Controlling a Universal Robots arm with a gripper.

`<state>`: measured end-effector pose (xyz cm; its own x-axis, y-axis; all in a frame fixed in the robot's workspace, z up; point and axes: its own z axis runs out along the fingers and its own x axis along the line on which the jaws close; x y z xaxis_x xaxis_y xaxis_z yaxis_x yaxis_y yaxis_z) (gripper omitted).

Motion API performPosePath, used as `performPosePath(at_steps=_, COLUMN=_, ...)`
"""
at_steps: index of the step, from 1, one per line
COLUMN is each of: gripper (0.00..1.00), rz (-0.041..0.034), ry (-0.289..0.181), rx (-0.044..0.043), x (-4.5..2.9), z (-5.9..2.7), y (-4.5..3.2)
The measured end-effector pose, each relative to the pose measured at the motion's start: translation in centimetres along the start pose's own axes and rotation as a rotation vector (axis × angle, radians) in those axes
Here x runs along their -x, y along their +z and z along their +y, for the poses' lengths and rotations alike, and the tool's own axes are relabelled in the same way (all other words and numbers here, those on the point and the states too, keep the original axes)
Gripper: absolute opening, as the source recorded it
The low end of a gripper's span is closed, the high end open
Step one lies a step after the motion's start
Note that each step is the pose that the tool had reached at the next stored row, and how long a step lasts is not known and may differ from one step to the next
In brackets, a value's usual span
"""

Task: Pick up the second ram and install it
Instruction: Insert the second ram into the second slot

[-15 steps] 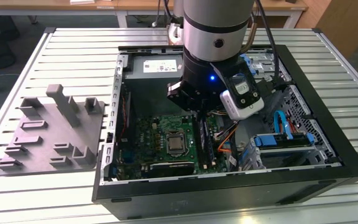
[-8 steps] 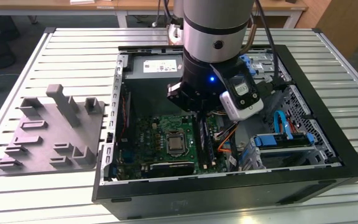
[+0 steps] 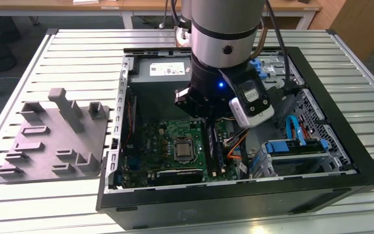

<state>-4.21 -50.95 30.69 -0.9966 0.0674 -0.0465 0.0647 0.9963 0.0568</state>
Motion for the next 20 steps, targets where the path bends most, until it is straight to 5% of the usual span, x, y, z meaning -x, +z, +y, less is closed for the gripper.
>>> performPosePath(at_steps=20, gripper=0.14, rz=0.0001, ry=0.000, rx=0.0000, x=-0.08, z=-0.10, y=1.67)
